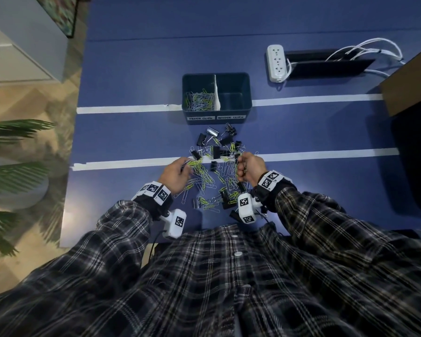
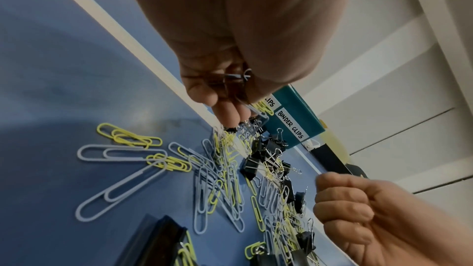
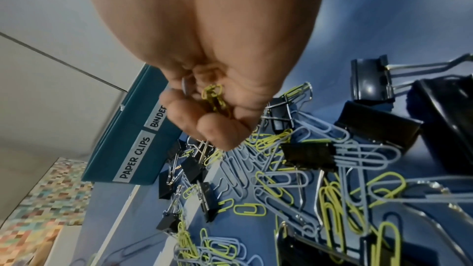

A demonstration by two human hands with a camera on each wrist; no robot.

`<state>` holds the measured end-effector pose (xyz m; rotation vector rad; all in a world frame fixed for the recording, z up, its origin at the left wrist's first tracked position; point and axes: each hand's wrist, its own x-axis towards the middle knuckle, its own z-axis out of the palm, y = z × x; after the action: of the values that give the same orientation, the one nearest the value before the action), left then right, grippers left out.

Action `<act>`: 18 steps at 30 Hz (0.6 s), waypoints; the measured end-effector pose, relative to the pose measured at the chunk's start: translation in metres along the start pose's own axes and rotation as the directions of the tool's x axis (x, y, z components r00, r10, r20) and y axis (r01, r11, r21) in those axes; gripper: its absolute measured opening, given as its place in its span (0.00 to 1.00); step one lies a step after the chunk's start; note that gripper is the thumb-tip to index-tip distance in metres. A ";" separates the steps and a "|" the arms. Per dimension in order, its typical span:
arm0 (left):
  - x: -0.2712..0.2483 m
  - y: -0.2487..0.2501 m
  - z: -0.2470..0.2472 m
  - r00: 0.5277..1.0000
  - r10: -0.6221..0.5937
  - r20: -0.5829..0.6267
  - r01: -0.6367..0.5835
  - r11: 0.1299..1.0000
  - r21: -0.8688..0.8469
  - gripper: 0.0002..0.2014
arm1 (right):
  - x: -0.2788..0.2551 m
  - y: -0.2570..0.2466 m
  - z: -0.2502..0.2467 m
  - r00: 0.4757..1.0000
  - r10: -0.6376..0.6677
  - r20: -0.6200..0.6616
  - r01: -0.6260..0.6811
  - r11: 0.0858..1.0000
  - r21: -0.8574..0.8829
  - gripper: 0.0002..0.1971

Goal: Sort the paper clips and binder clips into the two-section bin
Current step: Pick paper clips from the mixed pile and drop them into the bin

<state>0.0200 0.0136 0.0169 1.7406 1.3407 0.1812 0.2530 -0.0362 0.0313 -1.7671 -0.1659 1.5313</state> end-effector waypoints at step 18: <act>-0.008 0.010 -0.006 0.990 -0.129 -0.052 0.120 0.981 -0.152 0.26 | 0.011 0.010 0.021 0.920 -0.360 -0.156 -0.056 0.273 -0.961 0.17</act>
<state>0.0206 0.0105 0.0307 1.5327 1.4391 0.2595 0.2337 -0.0278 0.0172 -2.8091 -1.3196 0.8723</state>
